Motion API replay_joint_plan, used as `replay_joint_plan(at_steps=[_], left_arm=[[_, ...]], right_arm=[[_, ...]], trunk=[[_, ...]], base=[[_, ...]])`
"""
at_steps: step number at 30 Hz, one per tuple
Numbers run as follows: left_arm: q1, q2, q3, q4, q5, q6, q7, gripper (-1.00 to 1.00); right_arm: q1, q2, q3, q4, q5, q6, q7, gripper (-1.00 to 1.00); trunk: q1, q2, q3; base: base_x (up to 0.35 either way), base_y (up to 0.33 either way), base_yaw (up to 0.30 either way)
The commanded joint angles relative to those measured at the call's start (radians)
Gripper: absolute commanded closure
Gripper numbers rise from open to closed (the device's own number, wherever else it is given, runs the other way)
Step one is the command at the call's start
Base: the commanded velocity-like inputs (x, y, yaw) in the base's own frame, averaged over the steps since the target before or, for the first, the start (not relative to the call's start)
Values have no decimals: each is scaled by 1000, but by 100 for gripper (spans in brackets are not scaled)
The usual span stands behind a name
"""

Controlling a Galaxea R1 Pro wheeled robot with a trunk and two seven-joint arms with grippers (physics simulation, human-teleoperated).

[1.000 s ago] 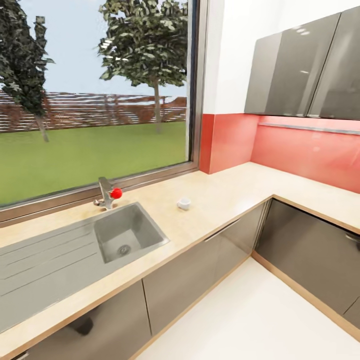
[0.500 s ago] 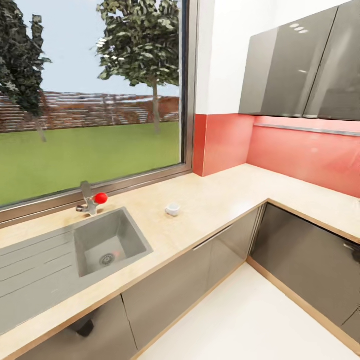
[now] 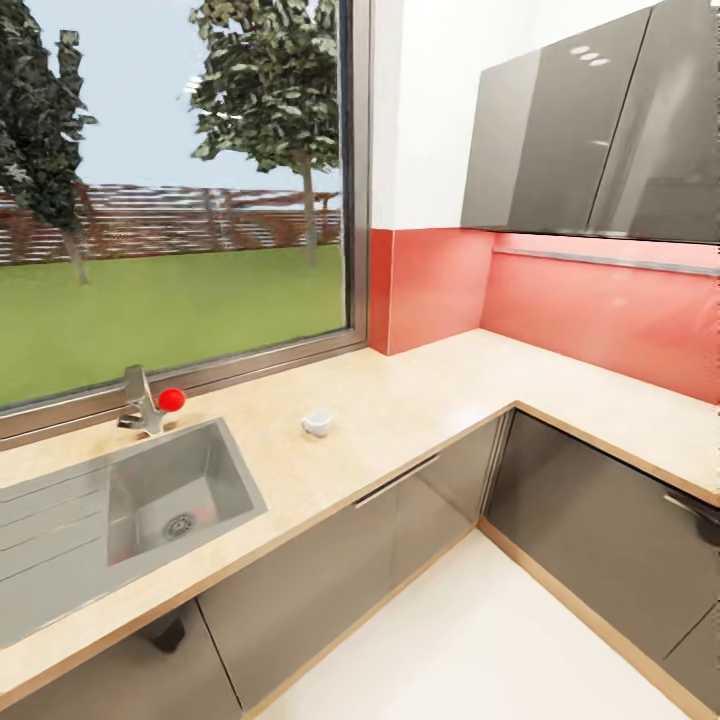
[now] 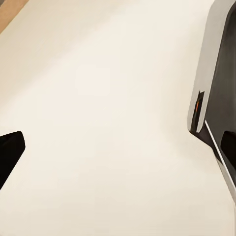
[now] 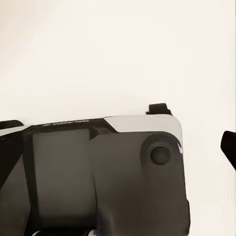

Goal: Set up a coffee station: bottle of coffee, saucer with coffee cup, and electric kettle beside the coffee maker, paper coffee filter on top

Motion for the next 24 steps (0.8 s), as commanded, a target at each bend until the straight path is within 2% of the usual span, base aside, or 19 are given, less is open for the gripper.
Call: replay_joint_plan(at_steps=[1,11,24], left_arm=[[0,0,8,-1,-10,-2,3,-100],[0,-1,9,-2,-8,-2,3,-100],[0,0,10,-2,-8,-2,3,-100]], right_arm=[[0,0,-4,-1,-10,4,3,-100],[0,0,-4,-1,-10,3,3,-100],[0,1,-4,-1,-10,3,3,-100]], trunk=[[1,-2,-2],[1,-2,-2],[1,-2,4]], base=[[4,-266,0],[1,-267,28],[55,-267,256]])
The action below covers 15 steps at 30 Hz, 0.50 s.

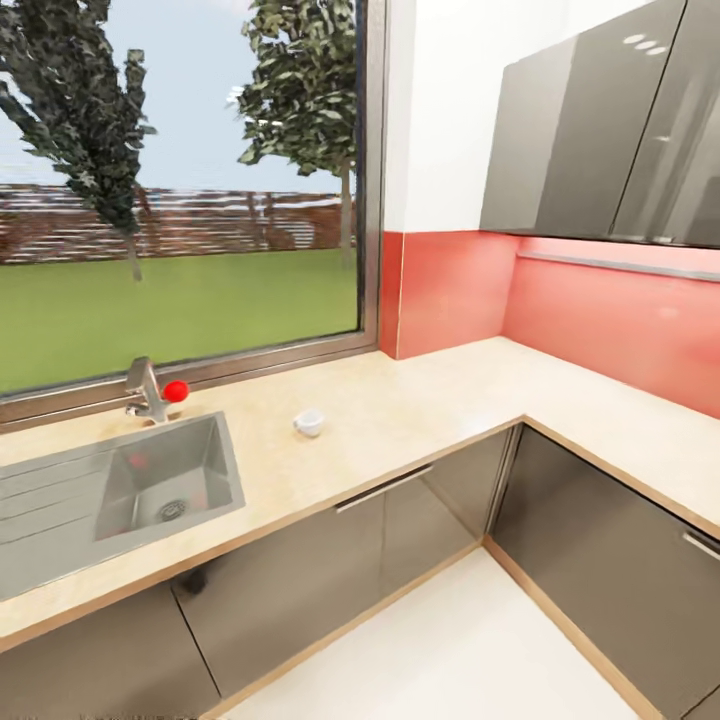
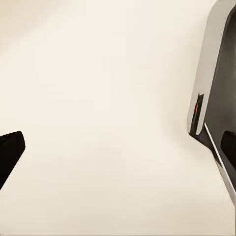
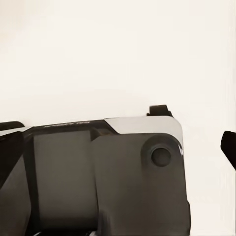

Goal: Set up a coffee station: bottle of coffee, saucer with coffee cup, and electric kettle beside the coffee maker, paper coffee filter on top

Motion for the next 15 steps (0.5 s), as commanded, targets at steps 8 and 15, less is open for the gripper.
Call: replay_joint_plan(at_steps=[8,15], left_arm=[[0,-1,9,-1,-10,-2,3,-100],[0,0,11,-1,-9,-2,3,-100]], right_arm=[[0,0,-4,-1,-10,4,4,-100],[0,0,-4,-1,-10,4,2,-100]], trunk=[[1,-2,1],[1,-2,2]], base=[[134,-267,272],[57,-268,277]])
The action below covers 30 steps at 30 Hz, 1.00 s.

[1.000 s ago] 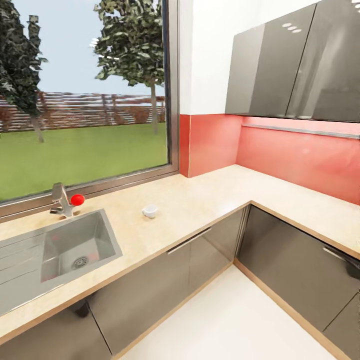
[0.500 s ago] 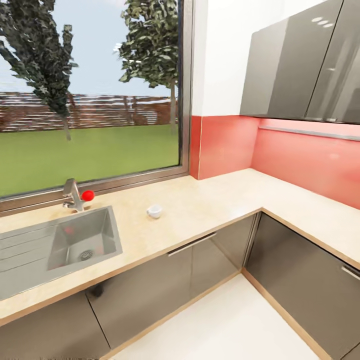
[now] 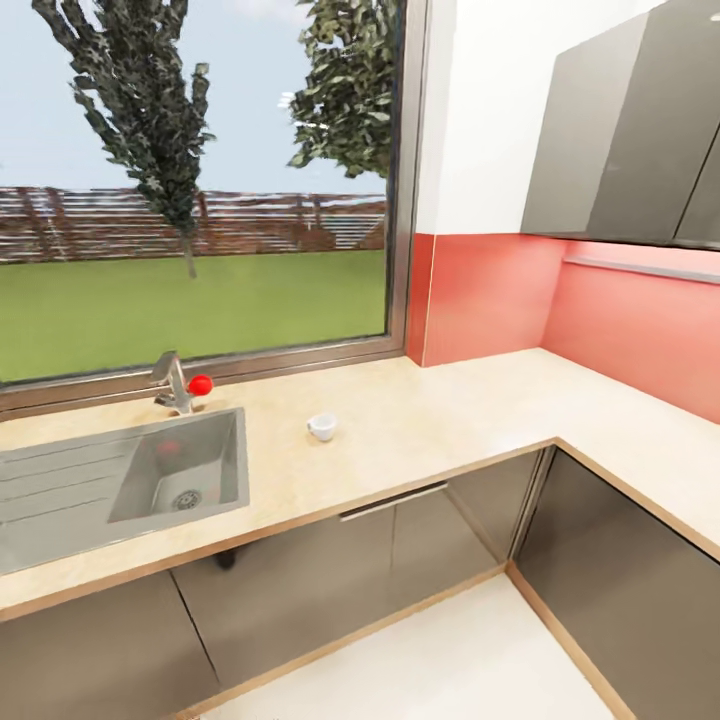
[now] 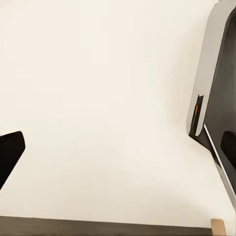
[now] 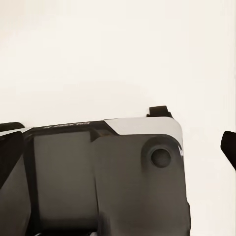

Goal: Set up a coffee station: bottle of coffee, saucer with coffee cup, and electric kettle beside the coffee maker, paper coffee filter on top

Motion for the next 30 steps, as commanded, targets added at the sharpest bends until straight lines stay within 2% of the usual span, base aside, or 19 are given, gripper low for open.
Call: replay_joint_plan(at_steps=[1,6,13,23,30], left_arm=[[0,0,8,-1,-10,-2,3,-100],[0,-1,9,-1,-9,-3,3,-100],[0,-1,10,2,-9,-61,3,-100],[0,-1,9,2,-7,-65,3,-100],[0,-2,10,2,-7,-65,3,-100]], right_arm=[[0,0,-4,-1,-10,4,3,-100],[0,0,-4,-1,-10,4,4,-100],[0,0,-4,-1,-10,4,3,-100],[0,0,-4,-1,-10,4,3,-100],[0,0,-4,-1,-10,4,3,-100]], trunk=[[1,-2,-2],[1,-2,-2],[1,-2,-2],[1,-2,-2],[1,-2,-2]], base=[[8,-270,279],[-96,-248,279],[-88,-72,279],[-3,-14,279],[0,-219,279]])
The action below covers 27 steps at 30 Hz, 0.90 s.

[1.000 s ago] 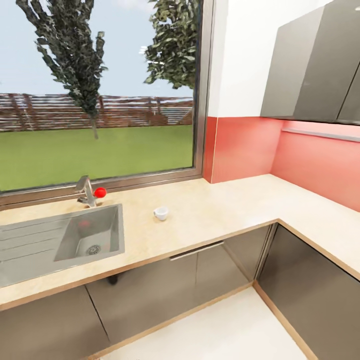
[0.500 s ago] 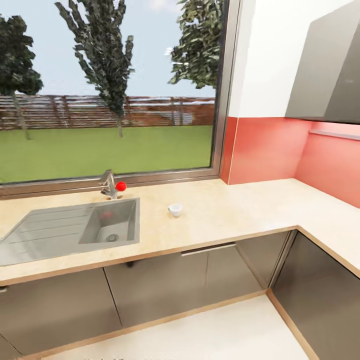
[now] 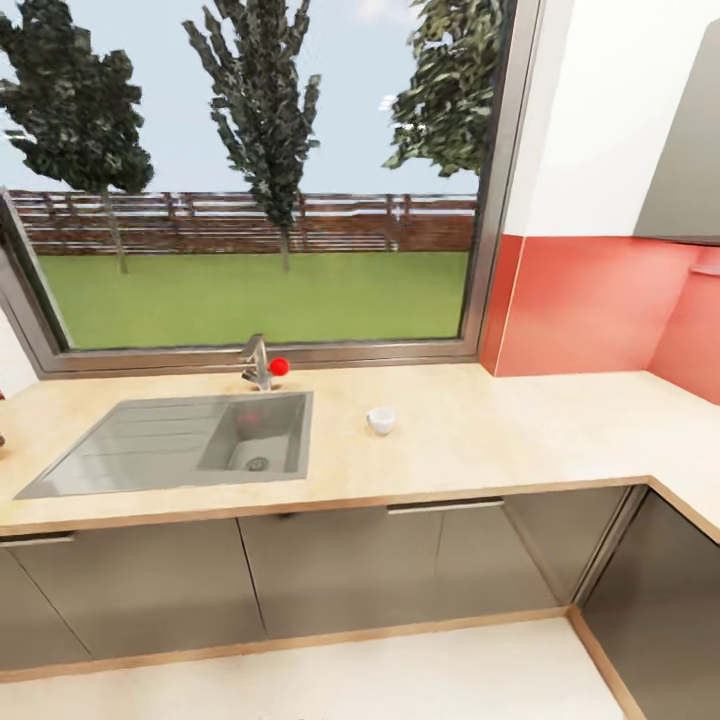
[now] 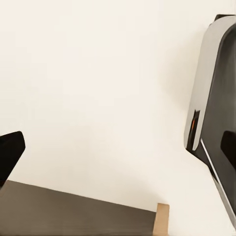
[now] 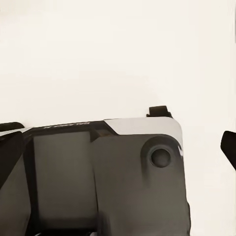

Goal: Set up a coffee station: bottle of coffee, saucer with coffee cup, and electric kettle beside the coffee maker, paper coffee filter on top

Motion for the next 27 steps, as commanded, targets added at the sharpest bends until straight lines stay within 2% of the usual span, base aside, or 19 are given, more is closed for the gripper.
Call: replay_joint_plan(at_steps=[1,9,19,27], left_arm=[[0,-1,8,0,-11,-2,3,-100],[0,-1,8,1,-12,-2,3,-100],[0,-1,8,1,-11,-4,3,-100],[0,-1,8,-1,-11,-4,3,-100]], right_arm=[[0,0,-4,-1,-10,4,4,-100],[0,-1,-4,-1,-10,4,4,-100],[0,-1,-4,-1,-10,4,4,-100],[0,-1,-4,-2,-10,4,4,-100]], trunk=[[1,-2,-2],[1,-2,-2],[1,-2,-2],[1,-2,-2]], base=[[0,-270,279],[-5,-273,246],[-162,-225,22],[-42,-34,0]])
